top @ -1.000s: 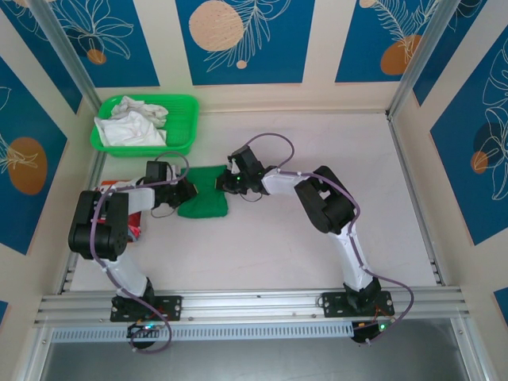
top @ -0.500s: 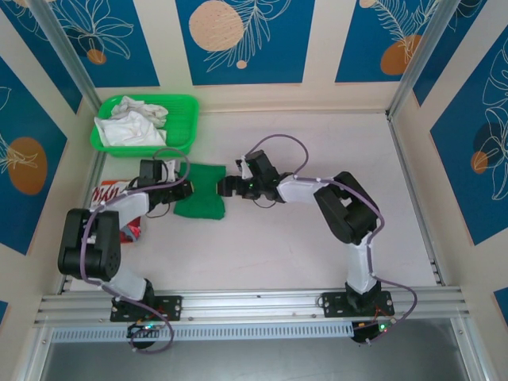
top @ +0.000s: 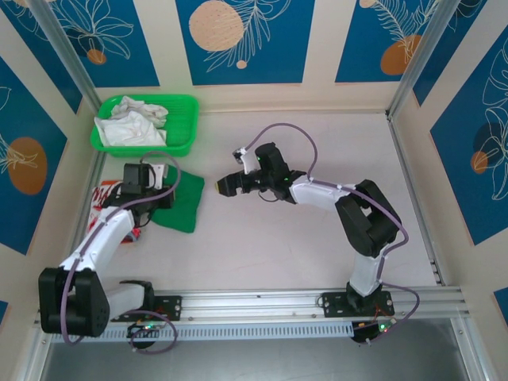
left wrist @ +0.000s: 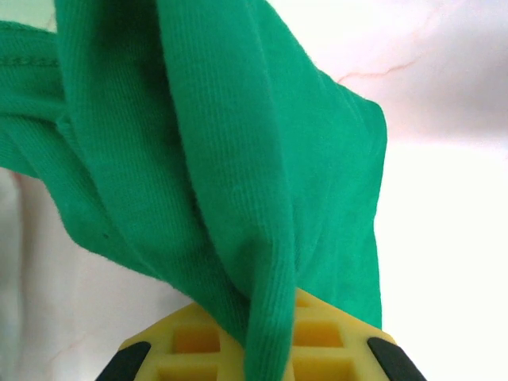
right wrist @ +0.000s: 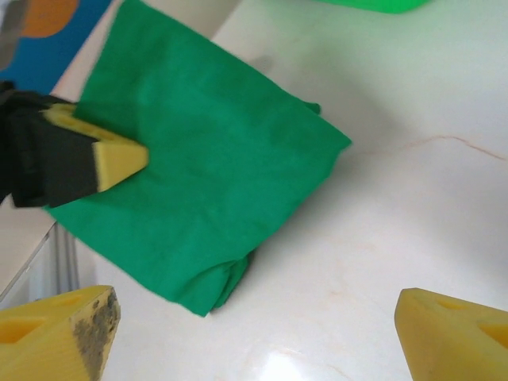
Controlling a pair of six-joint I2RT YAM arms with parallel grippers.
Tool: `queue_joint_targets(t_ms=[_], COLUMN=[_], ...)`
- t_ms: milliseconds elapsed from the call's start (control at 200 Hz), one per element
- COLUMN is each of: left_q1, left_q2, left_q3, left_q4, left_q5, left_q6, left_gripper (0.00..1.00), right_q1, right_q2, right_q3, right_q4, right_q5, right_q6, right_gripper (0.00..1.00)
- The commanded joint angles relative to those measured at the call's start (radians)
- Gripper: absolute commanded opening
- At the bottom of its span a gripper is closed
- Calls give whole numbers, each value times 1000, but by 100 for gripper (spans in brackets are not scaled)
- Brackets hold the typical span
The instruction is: Fold and stack the t-shirts
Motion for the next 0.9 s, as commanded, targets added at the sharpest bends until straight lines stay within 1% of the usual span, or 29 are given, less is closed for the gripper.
queue_joint_targets(t_ms=[0, 160, 300, 360, 440, 615, 770, 890], left_q1=[37, 122, 202, 240, 282, 357, 405, 433], left_q2=[-54, -73, -54, -49, -57, -68, -101, -99], left_q3=[55, 98, 140, 159, 182, 246, 256, 269], left_q4=[-174, -258, -321, -343, -358, -418, -415, -412], left_q5=[-58, -3, -6, 11, 33, 25, 15, 2], left_q6=[80, 120, 181, 201, 219, 277, 310, 323], left_gripper=[0, 0, 0, 0, 0, 0, 0, 0], right_q1=[34, 72, 115, 129, 141, 147, 146, 146], right_q2=[-55, -70, -75, -75, -67, -43, -35, -31], right_q3=[25, 55, 82, 96, 107, 127, 136, 135], right_q4=[39, 48, 19, -4, -11, -24, -53, -56], right_q5=[-108, -199, -219, -216, -211, -222, -228, -232], right_q6=[-110, -216, -319, -349, -355, -350, -365, -365], right_gripper=[91, 92, 93, 94, 94, 94, 94, 94])
